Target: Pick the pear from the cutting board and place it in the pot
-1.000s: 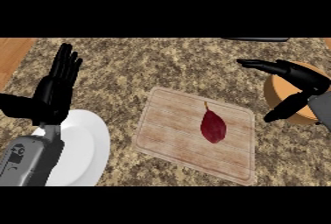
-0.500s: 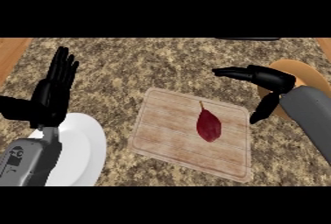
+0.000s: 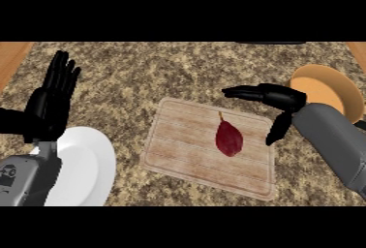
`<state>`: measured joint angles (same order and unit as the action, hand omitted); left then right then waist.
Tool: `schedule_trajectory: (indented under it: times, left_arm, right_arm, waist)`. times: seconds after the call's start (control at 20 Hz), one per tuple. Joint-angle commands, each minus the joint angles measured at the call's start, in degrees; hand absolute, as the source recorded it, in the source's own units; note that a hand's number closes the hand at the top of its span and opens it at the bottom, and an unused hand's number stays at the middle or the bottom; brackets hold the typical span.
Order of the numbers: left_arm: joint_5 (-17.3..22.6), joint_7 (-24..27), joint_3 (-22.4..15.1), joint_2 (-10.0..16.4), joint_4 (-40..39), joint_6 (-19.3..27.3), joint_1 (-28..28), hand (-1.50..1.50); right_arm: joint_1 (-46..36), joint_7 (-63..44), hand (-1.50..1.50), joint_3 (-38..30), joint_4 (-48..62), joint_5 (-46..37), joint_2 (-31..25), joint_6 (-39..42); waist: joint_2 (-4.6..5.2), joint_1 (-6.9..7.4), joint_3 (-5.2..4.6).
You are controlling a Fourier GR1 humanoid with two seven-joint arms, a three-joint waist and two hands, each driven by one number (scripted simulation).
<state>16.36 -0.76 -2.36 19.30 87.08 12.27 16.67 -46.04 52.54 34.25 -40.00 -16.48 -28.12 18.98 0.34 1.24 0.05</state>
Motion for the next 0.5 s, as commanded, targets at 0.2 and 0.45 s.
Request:
schedule_trajectory:
  times: [0.2, 0.45]
  left_arm:
    - [-1.5, -1.07, 1.62, -0.79, -1.67, 0.37, 3.2, 0.0]
    - [-2.04, 0.51, 1.98, -2.19, -1.6, -1.31, 0.09, 0.0]
  right_arm:
    - [0.27, 7.67, -1.5, -0.44, 2.92, -2.91, 2.38, 2.28]
    - [-3.17, 0.74, -1.5, -1.87, 6.07, -6.65, 7.75, 0.62]
  waist:
    - [-0.11, -0.72, -0.01]
    - [-0.07, -0.34, -0.03]
